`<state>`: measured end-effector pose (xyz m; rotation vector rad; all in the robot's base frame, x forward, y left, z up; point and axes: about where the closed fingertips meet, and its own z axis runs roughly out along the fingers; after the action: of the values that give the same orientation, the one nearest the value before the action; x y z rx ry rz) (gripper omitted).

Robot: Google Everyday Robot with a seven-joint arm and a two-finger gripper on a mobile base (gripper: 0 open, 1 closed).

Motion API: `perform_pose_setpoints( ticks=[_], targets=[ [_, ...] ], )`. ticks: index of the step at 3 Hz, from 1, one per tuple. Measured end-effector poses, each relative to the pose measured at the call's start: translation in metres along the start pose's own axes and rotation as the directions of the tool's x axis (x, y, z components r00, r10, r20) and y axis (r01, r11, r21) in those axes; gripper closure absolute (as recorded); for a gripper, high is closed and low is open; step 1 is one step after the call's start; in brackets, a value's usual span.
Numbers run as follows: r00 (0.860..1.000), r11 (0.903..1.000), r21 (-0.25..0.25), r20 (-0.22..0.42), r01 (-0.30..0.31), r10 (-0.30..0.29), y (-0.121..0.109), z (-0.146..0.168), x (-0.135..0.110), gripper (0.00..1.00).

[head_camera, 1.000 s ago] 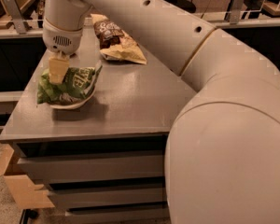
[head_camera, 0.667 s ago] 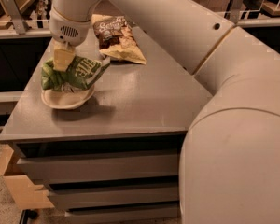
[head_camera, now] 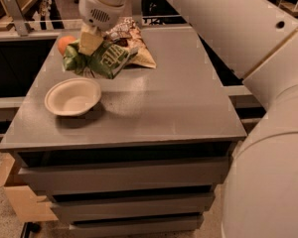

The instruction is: Pick green jalapeno chip bag from paper bowl and place on counter

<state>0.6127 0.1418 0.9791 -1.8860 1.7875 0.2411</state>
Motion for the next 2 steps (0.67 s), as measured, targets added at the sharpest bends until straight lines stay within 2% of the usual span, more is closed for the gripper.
perform_pose_setpoints(
  ticks=[1, 2],
  targets=[
    [0.996, 0.9963, 0.043, -0.035, -0.075, 0.076, -0.018, -0.009, 0.041, 1.00],
    [0.977, 0.9793, 0.068, -0.085, -0.191, 0.196, -0.029, -0.015, 0.101, 1.00]
  ],
)
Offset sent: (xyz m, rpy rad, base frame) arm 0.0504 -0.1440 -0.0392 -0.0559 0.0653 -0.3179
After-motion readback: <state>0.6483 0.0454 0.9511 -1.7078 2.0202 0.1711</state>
